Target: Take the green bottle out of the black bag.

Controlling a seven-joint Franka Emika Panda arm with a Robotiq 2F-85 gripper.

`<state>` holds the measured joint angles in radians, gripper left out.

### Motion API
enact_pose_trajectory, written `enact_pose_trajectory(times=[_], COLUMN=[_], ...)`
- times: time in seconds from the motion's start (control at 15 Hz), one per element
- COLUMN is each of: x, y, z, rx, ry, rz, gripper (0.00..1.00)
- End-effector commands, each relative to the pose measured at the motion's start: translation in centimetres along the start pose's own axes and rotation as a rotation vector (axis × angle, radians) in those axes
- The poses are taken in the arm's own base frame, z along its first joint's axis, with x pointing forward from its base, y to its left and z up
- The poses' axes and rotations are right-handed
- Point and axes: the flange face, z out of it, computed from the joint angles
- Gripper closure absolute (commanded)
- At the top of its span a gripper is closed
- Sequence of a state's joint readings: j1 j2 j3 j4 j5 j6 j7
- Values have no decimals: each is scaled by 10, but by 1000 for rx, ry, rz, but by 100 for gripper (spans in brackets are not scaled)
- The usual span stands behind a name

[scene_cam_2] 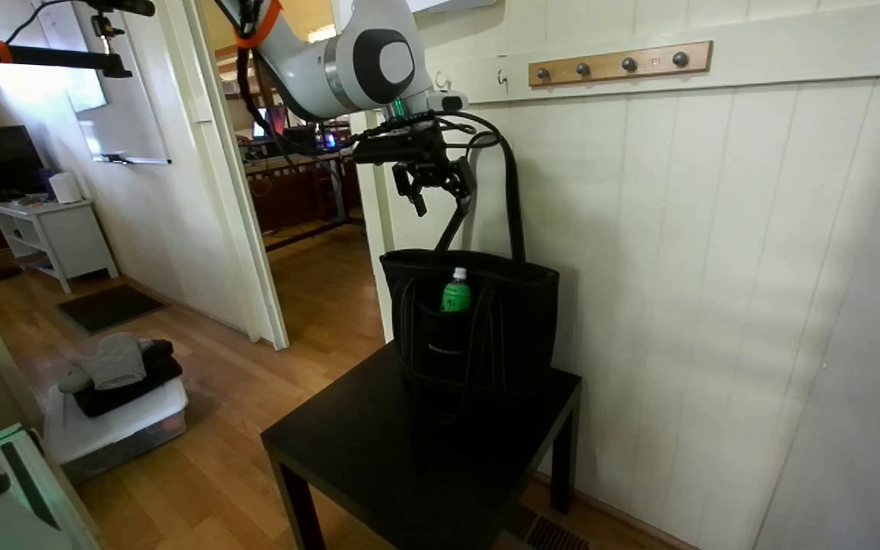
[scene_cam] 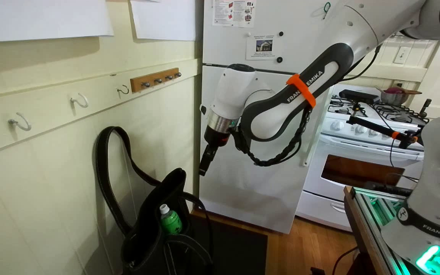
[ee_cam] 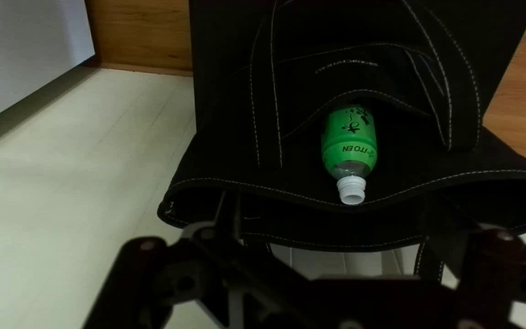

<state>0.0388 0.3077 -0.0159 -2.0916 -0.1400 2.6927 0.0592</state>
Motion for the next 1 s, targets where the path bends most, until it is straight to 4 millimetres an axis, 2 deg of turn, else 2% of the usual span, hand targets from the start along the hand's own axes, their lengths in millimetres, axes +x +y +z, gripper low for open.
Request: enact_pose_trajectory(times=[0.0,0.53,0.93], x=[5,27,42], y=[1,-8,-14], z=[23,88,128], rx=[20,113,161], ry=[-9,-36,-54], rz=[30,24,-3], gripper=[0,0,0])
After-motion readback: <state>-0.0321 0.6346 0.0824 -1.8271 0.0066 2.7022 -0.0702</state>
